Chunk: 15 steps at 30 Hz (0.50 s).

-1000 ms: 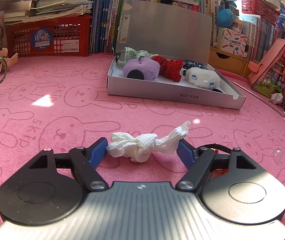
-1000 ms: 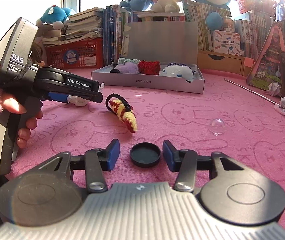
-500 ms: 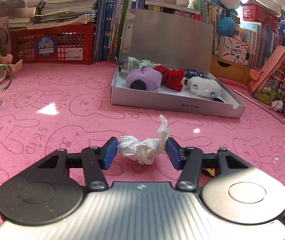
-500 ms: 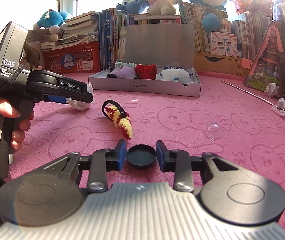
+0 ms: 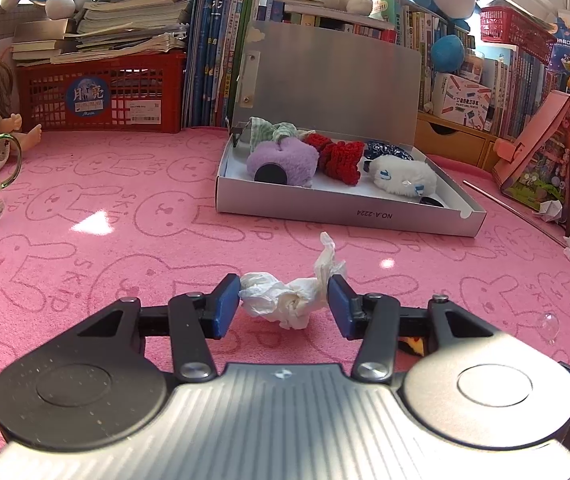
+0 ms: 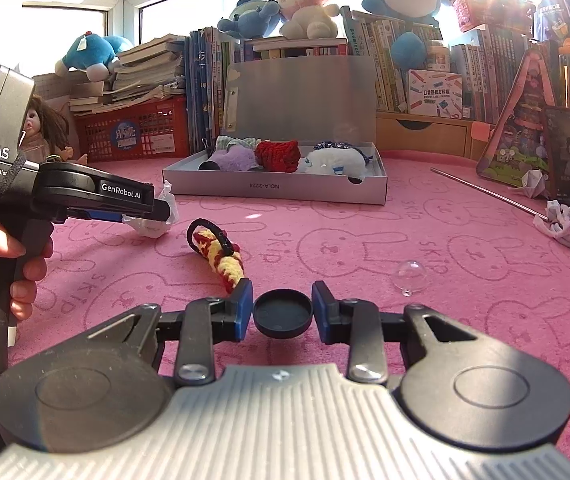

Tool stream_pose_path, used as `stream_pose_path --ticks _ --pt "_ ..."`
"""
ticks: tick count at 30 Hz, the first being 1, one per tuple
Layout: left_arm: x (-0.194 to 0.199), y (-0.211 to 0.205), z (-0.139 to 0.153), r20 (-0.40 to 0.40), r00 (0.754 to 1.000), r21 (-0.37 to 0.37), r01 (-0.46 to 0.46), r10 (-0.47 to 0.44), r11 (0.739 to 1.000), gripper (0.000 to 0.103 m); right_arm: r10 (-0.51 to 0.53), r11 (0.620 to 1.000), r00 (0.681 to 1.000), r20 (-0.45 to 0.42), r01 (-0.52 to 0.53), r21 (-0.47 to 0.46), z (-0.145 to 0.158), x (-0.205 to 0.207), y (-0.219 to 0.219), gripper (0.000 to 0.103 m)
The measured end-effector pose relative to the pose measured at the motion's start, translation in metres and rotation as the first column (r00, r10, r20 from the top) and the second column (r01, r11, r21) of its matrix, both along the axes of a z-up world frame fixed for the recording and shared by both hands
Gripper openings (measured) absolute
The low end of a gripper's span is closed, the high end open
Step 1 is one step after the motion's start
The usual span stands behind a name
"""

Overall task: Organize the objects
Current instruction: 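Carry the tissue with the left gripper while the right gripper carries the lid to the box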

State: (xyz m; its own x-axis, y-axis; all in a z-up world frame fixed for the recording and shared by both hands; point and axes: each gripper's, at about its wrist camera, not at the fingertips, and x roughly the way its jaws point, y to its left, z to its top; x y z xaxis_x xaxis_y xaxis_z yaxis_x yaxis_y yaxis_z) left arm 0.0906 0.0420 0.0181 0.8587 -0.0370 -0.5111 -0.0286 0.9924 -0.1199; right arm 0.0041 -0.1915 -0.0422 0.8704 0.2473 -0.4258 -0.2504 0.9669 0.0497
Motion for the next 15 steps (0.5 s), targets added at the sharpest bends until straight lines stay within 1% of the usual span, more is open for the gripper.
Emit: stream_pose_path --ticks 7,15 --pt "0.002 -0.001 0.011 0.030 0.999 0.002 0.011 -0.011 1.000 0.055 -0.004 1.000 1.000 0.015 0.004 -0.008 0.006 0.005 -0.001 0.037" --pt "0.011 -0.002 0.021 0.045 0.999 0.011 0.023 -0.023 1.000 0.055 -0.027 1.000 0.999 0.028 0.027 -0.007 0.020 0.025 -0.005 0.037"
